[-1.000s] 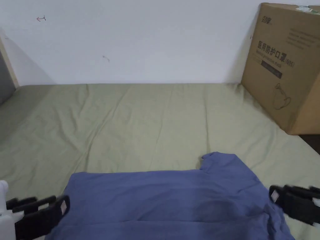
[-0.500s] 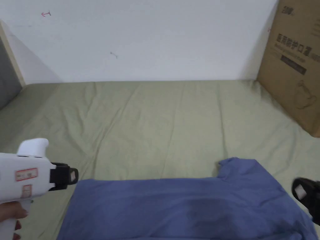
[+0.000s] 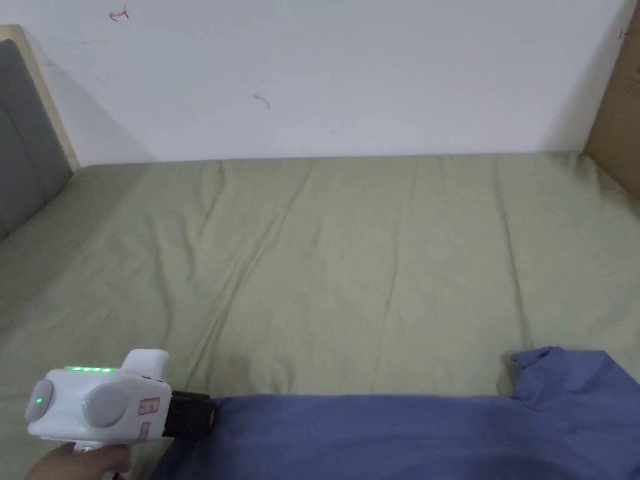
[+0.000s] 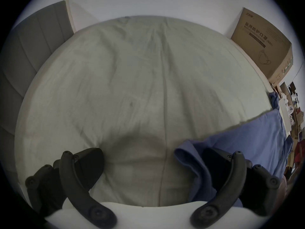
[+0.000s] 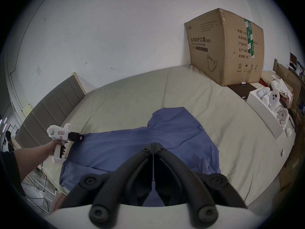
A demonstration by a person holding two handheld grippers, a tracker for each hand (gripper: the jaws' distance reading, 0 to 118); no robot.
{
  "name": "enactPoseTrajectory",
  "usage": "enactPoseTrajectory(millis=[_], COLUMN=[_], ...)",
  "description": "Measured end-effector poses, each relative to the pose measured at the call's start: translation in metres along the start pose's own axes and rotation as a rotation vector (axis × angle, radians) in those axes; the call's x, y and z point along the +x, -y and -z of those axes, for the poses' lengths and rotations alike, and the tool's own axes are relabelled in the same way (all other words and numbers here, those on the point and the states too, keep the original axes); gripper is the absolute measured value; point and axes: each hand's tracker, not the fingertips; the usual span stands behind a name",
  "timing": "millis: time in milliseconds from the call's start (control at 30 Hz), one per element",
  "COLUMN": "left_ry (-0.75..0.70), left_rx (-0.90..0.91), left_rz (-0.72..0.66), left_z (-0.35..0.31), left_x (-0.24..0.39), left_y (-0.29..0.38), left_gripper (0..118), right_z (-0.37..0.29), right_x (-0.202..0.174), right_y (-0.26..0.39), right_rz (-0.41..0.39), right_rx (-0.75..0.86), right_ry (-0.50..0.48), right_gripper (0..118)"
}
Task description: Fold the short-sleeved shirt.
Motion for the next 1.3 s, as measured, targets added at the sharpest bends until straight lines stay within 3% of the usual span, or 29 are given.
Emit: enactPoseTrajectory(millis=[100,133,200,233,300,367,467,500,533,567,700,833,933,1000,1033,1067,1100,1233,1300], left_ry=[-0.095,-0.105,-0.04,-0.022,-0.165,-0.11,0.011,0.081,0.105,0.101,0.111,0.104,0.094,0.097,0.092,0.089,0.085,0.068,0.044], left_rx=[0.038,0.086,0.155,0.15,0.124,0.137,0.22,0.26,0.292,0.312,0.322,0.295,0.28,0.271,0.266,0.261,0.257,0.263,0.307], left_rz=[0.031,0.066,0.144,0.171,0.223,0.171,-0.027,-0.072,-0.095,-0.09,-0.049,-0.003,0.003,0.005,0.007,0.003,-0.004,-0.049,-0.071], left_z=[-0.01,-0.024,-0.048,-0.052,-0.056,-0.064,-0.094,-0.109,-0.125,-0.139,-0.172,-0.184,-0.182,-0.182,-0.181,-0.179,-0.179,-0.171,-0.167], left_x=[0.018,0.028,0.048,0.058,0.065,0.058,0.04,0.04,0.043,0.046,0.055,0.065,0.062,0.062,0.063,0.06,0.06,0.054,0.051], left_y=[0.005,0.006,0.016,0.018,0.02,0.014,-0.002,-0.005,-0.007,-0.009,-0.011,-0.009,-0.01,-0.009,-0.009,-0.008,-0.007,-0.003,-0.006], left_gripper=[113,102,30,3,3,3,2,2,2,2,2,2,2,2,2,2,2,2,2], right_z=[0.004,0.005,0.007,0.01,0.016,0.031,0.085,0.111,0.136,0.163,0.243,0.293,0.274,0.259,0.252,0.246,0.242,0.219,0.204], right_x=[0.0,0.002,0.008,0.011,0.023,0.036,0.065,0.074,0.084,0.093,0.119,0.142,0.137,0.131,0.128,0.125,0.12,0.106,0.108], right_y=[0.001,0.001,-0.002,-0.004,-0.015,-0.037,-0.081,-0.094,-0.104,-0.111,-0.109,-0.084,-0.085,-0.086,-0.086,-0.088,-0.088,-0.095,-0.112], right_rz=[0.02,0.027,0.037,0.045,0.07,0.093,0.111,0.117,0.125,0.131,0.067,0.027,-0.008,-0.017,-0.03,0.004,0.009,-0.066,-0.023], right_rx=[-0.008,-0.01,-0.017,-0.021,-0.02,-0.008,-0.073,-0.134,-0.191,-0.247,-0.413,-0.634,-0.528,-0.525,-0.509,-0.501,-0.51,-0.344,-0.205], right_ry=[-0.012,-0.017,-0.024,-0.025,-0.04,-0.074,-0.039,-0.034,-0.026,0.033,0.157,0.303,0.242,0.192,0.138,0.067,0.034,0.143,0.194], right_gripper=[1,1,1,1,1,1,3,23,62,108,113,107,102,58,24,0,0,0,0])
